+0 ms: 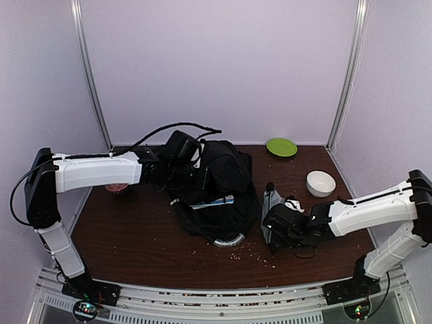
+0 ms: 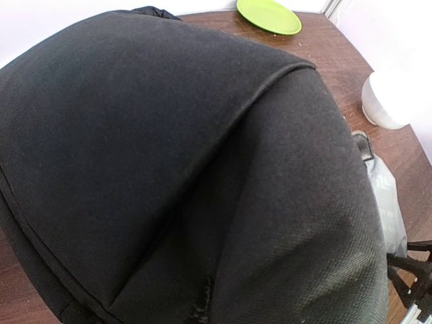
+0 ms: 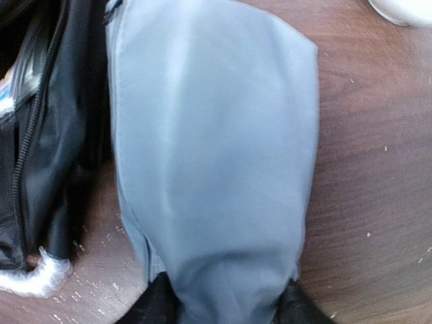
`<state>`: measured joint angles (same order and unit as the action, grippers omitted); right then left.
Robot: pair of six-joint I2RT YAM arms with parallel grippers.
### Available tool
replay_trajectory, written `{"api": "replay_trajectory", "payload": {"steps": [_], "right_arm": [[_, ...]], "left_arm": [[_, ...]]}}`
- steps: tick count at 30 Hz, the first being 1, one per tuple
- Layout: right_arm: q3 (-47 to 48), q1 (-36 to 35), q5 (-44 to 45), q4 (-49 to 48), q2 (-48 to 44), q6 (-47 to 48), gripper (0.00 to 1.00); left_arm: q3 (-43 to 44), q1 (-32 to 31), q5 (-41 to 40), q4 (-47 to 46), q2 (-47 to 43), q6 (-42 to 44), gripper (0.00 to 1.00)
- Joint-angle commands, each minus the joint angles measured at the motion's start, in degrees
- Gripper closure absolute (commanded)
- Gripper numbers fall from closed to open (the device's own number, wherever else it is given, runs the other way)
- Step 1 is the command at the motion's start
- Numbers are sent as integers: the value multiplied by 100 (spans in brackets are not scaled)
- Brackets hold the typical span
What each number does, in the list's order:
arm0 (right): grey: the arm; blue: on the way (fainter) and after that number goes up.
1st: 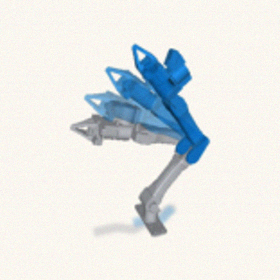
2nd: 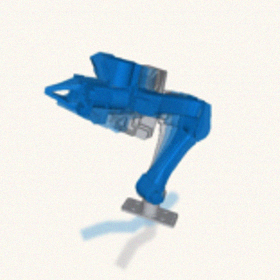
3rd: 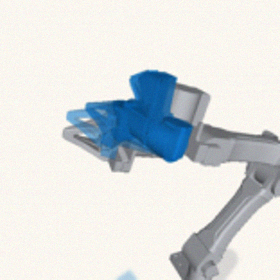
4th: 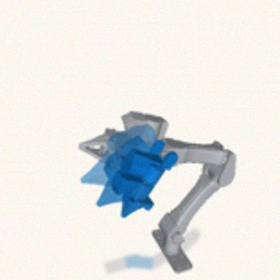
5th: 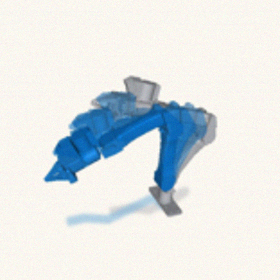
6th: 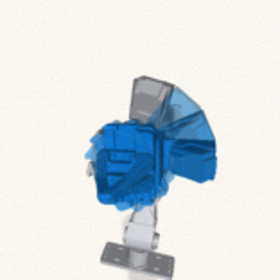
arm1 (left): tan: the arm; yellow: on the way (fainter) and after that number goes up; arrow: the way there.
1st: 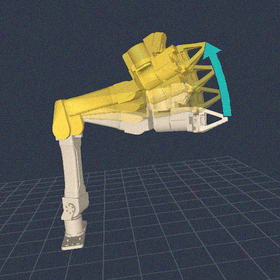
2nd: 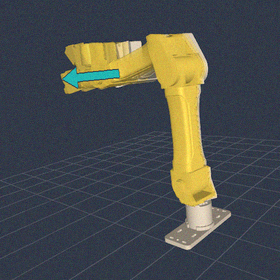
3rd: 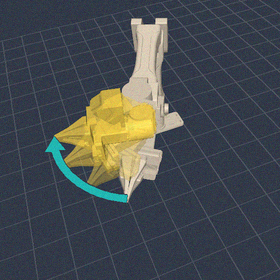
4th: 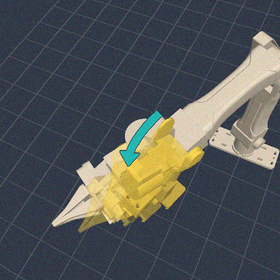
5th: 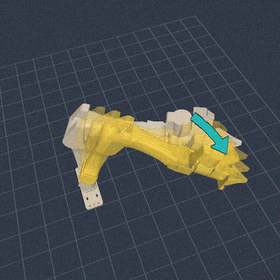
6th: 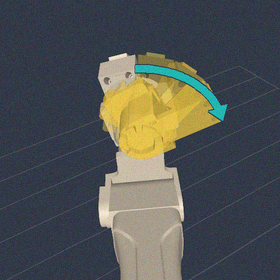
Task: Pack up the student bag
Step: Pick up the personal item from the center of the board.
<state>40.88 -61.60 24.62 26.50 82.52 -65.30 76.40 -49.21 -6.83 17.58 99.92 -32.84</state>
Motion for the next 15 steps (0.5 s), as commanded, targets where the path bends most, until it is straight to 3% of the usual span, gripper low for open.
{"api": "replay_trajectory", "payload": {"steps": [1, 6, 15], "right_arm": [[47, 32, -54, -258, -132, 112, 70], [156, 26, 52, 140, -623, 266, 99], [226, -133, -288, 478, -2372, 1620, 100]], "left_arm": [[-108, 131, -70, -108, -157, -93, 100], [2, 131, -28, -100, -157, -70, 100], [395, 163, -99, 81, -140, 11, 100]]}}
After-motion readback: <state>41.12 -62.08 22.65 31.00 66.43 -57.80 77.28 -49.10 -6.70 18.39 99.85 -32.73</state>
